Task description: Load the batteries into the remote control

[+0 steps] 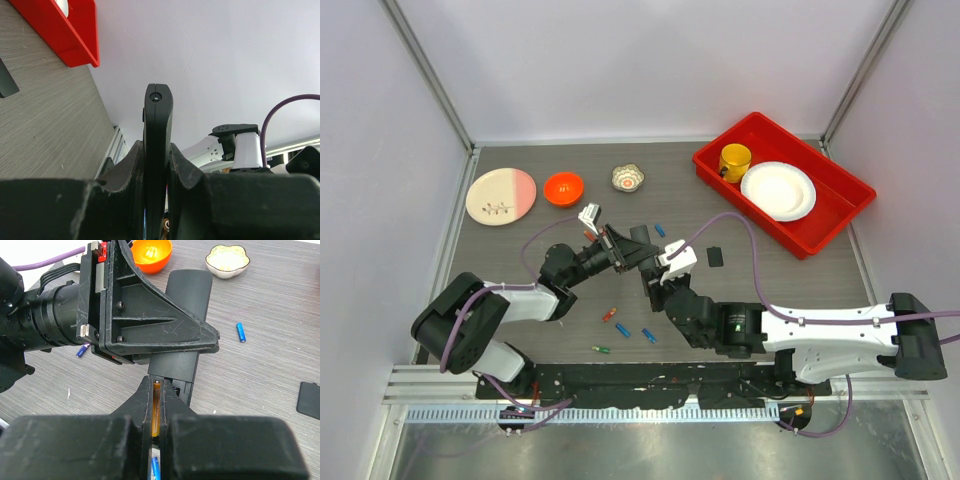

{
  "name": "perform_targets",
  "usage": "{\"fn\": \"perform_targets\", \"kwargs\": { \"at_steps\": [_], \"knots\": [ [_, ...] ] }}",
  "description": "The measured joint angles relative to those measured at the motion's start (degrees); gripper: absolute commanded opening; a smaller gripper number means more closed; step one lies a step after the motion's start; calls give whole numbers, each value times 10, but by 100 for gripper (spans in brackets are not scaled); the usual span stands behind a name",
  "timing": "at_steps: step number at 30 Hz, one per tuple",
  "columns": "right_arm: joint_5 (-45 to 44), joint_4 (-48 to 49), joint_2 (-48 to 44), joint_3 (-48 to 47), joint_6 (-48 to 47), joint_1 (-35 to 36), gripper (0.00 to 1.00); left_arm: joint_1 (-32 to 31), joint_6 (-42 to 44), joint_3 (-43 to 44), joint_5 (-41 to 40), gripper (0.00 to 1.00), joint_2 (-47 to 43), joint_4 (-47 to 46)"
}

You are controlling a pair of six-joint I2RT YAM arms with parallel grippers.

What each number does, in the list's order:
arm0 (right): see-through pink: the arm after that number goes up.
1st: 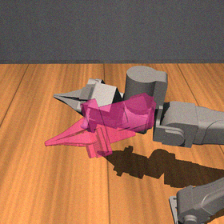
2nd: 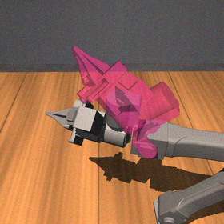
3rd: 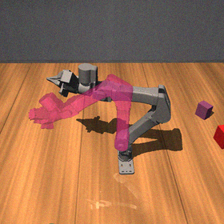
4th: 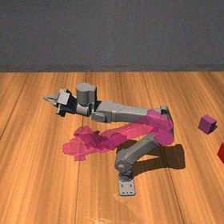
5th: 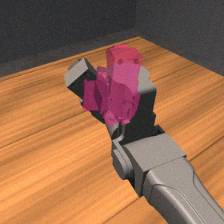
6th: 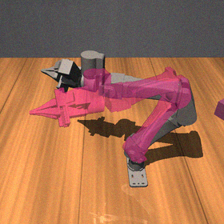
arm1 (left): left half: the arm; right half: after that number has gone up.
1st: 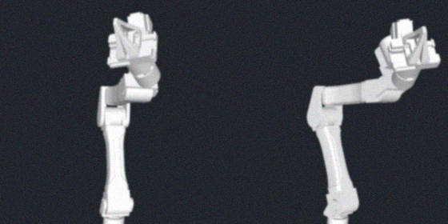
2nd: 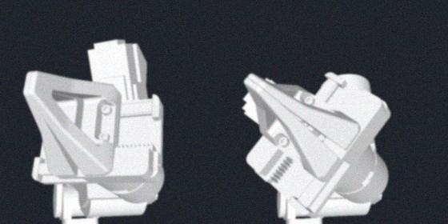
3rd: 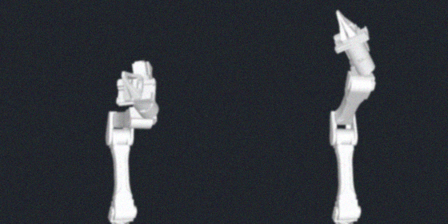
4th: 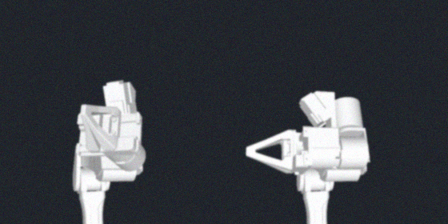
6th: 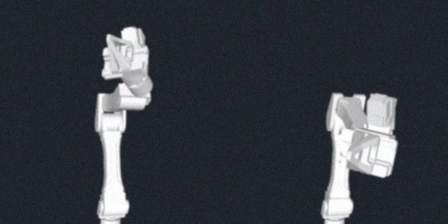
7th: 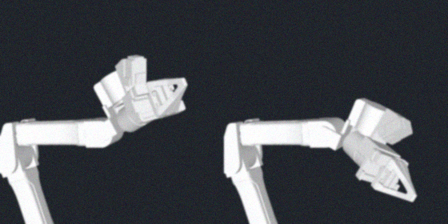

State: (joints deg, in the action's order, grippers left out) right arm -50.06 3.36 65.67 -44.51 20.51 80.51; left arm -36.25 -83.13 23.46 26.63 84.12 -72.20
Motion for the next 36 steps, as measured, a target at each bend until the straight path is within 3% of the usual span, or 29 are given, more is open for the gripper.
{"fn": "perform_targets", "kwargs": {
  "at_steps": [5, 15, 36],
  "knots": [
    [-6, -18, 7, -10, 14, 0, 2, 0, 1, 0, 0, 0, 0, 2],
    [-11, -38, 11, -16, 40, 0, 16, 0, 9, 0, 0, 0, 0, 8],
    [-13, -64, 15, -26, 58, 0, 26, 0, 7, 0, -7, 0, 0, 4]
  ]
}}
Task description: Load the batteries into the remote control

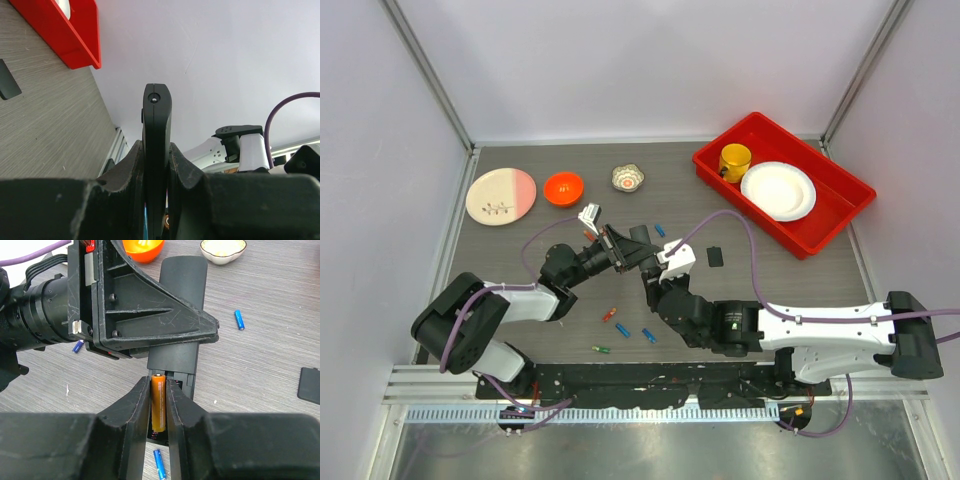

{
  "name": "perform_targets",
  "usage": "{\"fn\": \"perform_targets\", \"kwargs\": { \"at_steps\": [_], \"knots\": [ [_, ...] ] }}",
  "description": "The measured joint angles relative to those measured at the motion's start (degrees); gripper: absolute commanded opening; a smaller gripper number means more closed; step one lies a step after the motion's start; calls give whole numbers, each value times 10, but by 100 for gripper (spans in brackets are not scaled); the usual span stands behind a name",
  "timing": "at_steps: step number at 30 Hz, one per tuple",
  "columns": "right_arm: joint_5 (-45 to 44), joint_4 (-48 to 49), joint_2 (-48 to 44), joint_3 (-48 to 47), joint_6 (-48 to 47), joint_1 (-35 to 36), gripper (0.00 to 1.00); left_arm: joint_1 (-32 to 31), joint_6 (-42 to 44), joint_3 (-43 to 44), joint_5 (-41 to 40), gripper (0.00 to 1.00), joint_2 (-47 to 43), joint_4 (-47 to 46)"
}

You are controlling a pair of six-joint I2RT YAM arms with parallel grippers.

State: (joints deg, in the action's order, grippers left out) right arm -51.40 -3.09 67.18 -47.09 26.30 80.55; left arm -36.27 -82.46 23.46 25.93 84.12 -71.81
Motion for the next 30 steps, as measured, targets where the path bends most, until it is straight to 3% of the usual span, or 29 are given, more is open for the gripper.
{"fn": "perform_targets", "kwargs": {
  "at_steps": [5, 11, 22, 30],
  "knots": [
    [0, -5, 0, -3, 3, 0, 30, 0, 0, 0, -1, 0, 0, -4],
    [3, -20, 0, -18, 5, 1, 52, 0, -1, 0, -6, 0, 0, -9],
    [8, -29, -6, -36, 3, 3, 60, 0, -1, 0, -7, 0, 0, -17],
    [26, -30, -74, -43, -13, 3, 70, 0, -1, 0, -7, 0, 0, -18]
  ]
}}
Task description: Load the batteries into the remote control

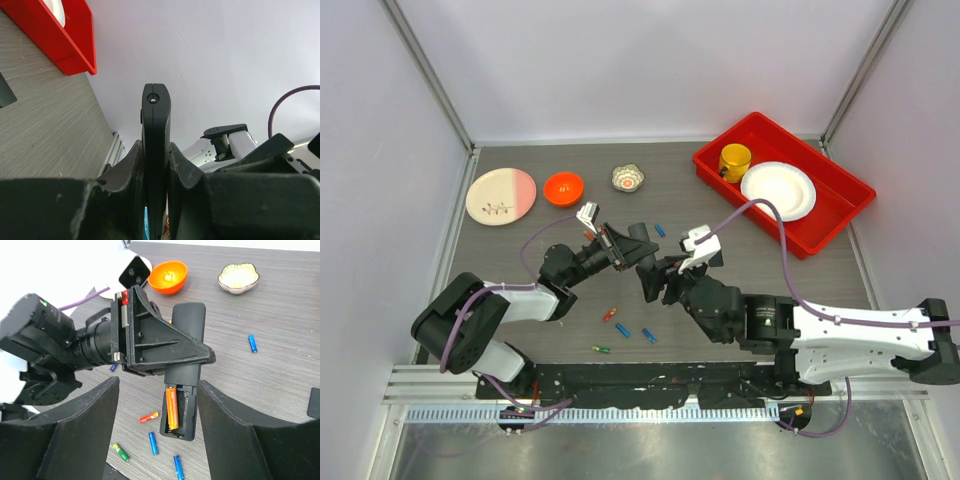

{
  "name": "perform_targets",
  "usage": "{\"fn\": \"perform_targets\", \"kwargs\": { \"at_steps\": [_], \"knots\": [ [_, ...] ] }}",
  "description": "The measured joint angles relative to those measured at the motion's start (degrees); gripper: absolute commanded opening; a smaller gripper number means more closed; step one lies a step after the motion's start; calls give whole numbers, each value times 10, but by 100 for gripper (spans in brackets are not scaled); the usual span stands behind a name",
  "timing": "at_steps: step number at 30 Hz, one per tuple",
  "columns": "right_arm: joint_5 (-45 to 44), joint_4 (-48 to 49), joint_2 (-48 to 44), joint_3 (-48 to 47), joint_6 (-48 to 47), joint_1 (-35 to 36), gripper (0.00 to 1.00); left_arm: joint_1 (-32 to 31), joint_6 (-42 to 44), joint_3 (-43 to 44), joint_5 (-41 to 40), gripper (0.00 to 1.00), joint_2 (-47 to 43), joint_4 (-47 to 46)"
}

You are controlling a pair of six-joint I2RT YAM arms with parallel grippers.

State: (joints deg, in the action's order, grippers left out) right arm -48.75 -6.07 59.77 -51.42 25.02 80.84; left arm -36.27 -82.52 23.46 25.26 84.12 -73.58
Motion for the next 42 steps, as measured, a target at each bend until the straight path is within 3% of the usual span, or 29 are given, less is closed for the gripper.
{"fn": "perform_targets", "kwargs": {
  "at_steps": [7, 14, 24, 42],
  "knots": [
    [17, -8, -78, 13, 37, -25, 75, 0, 0, 0, -1, 0, 0, 0],
    [187, -17, -158, 97, 174, -184, 79, 0, 5, 2, -2, 0, -4, 0],
    [371, 23, -134, 135, 285, -246, 80, 0, 18, 12, -2, 0, -22, -1],
    [472, 114, -86, 165, 354, -303, 80, -1, 19, 15, -2, 0, -35, -3]
  ]
}}
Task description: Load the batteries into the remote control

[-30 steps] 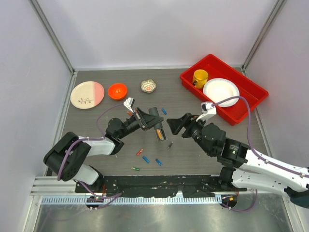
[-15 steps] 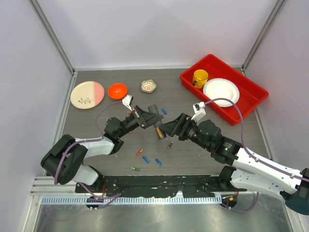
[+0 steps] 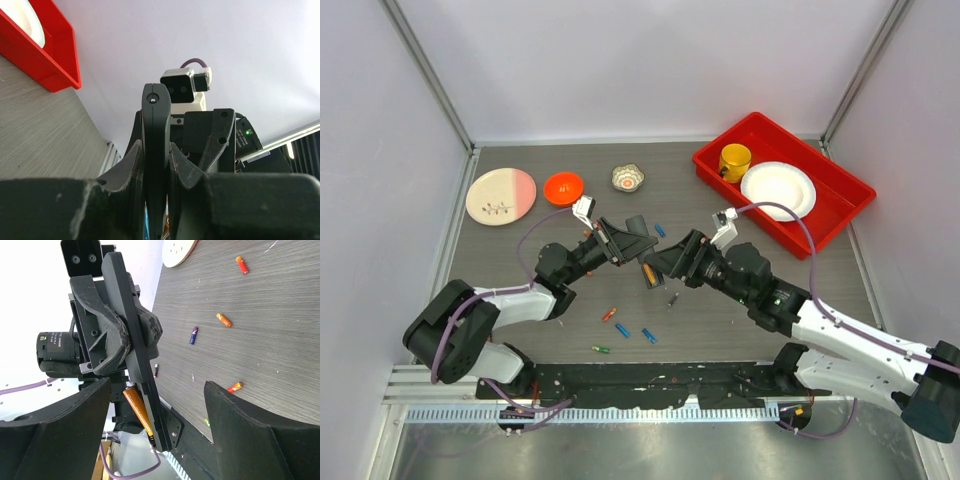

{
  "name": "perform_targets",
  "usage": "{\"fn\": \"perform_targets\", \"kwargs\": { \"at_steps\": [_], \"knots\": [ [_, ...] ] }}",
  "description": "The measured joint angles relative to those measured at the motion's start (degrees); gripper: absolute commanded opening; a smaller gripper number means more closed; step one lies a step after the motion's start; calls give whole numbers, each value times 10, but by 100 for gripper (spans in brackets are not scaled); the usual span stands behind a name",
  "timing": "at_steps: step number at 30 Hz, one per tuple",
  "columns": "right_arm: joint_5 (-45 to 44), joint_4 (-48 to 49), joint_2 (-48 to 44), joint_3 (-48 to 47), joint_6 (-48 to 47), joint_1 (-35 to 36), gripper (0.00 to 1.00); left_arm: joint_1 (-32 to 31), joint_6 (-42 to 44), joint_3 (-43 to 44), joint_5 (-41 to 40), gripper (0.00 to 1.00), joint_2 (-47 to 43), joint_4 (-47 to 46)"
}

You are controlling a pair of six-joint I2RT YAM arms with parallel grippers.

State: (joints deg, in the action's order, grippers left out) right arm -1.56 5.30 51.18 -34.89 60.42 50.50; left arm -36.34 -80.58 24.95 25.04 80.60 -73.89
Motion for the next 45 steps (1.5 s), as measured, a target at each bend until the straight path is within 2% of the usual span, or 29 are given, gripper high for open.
{"fn": "perform_targets", "kwargs": {
  "at_steps": [45],
  "knots": [
    [36, 71, 28, 40, 45, -9, 73, 0, 0, 0, 0, 0, 0, 2]
  ]
}}
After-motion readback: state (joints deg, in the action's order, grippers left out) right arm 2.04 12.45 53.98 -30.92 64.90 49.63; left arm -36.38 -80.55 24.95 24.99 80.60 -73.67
